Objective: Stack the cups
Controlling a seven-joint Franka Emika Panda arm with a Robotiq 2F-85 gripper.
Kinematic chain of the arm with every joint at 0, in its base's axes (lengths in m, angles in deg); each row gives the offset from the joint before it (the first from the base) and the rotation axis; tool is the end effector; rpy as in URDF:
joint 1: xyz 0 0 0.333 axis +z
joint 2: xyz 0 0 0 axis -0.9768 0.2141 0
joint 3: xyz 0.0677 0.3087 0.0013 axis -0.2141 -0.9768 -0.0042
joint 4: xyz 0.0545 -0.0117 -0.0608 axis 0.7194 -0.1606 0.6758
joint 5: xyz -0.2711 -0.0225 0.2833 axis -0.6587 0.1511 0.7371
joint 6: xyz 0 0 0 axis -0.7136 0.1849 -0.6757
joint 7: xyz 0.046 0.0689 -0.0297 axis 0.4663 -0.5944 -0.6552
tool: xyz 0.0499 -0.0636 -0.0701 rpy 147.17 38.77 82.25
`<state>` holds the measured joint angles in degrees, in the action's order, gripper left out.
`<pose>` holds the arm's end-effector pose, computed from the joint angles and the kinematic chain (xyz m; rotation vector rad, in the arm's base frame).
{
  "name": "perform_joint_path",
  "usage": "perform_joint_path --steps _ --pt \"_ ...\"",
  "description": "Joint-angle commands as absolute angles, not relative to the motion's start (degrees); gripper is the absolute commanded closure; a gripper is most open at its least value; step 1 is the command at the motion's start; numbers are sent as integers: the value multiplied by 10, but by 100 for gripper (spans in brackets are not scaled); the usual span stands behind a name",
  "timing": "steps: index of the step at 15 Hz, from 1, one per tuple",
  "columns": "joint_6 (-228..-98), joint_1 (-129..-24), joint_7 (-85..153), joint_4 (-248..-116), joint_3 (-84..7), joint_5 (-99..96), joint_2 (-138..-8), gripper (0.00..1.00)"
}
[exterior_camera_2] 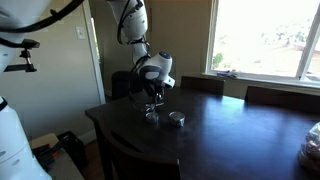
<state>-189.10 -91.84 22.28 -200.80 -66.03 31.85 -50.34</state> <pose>0.6277 0.0677 0.1624 -2.6299 0.4205 -0.2154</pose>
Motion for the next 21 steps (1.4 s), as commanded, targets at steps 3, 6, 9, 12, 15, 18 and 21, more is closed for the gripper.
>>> perform_joint_path --steps 3,6,9,12,15,18,21 --pt "-1867 -960 168 -2066 -685 368 -567 94" --pt "-1815 -930 194 -2100 -634 331 -607 67" --pt "-1773 -891 222 -2124 -574 282 -629 49" --pt "-1784 -862 218 -2129 -538 243 -622 31" --pt "-1804 -847 219 -2118 -531 241 -599 12" --pt "-1810 -835 228 -2110 -530 245 -586 0" --pt "-1843 -824 244 -2111 -528 244 -576 0"
